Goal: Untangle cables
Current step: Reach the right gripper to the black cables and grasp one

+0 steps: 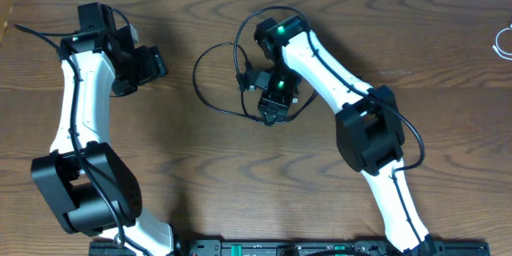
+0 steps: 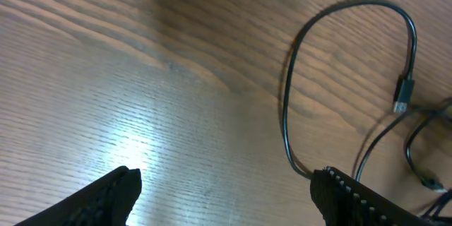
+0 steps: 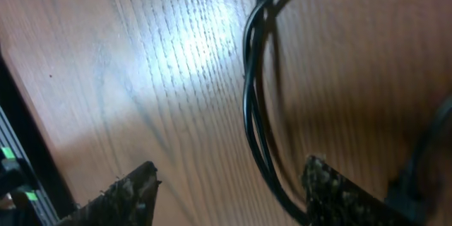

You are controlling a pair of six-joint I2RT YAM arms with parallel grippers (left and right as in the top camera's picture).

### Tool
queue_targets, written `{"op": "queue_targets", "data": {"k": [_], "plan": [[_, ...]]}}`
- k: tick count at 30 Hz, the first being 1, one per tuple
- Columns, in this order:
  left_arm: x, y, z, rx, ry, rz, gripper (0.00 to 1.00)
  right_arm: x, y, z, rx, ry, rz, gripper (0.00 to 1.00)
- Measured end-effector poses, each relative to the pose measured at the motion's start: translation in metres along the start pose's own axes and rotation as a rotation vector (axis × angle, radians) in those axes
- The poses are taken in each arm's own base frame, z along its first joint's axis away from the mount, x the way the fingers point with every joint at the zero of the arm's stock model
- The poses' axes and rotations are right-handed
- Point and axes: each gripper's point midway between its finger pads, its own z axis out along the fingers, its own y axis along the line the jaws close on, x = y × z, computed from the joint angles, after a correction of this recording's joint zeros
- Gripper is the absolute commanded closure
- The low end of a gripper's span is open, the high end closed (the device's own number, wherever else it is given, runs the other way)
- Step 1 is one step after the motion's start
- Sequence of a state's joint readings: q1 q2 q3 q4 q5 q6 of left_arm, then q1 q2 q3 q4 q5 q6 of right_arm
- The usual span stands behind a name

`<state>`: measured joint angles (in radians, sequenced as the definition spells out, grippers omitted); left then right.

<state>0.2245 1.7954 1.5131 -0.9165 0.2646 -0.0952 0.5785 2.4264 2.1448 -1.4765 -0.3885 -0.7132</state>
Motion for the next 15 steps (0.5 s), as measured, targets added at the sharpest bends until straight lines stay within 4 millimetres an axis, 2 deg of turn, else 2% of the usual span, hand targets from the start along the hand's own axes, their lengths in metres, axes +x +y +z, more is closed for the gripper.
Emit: {"op": "queue_targets", "data": {"k": [4, 8, 10, 15], "plan": [[0.0, 0.0, 0.0, 0.0, 0.001, 0.0, 0.18, 0.001, -0.001, 0.013, -0.019, 0.024, -0.011, 0.58], [0.001, 0.0, 0.0, 0.0, 0.002, 0.0, 0.18, -0.001, -0.005, 0.021, -0.019, 0.025, -0.009, 0.6], [0.001, 0.0, 0.0, 0.0, 0.003, -0.001, 0.18, -0.001, -0.007, 0.023, -0.017, 0.024, -0.009, 0.64], [0.001, 0.0, 0.0, 0.0, 0.003, 0.002, 0.18, -0.003, -0.012, 0.029, -0.012, 0.019, -0.004, 0.65]]}}
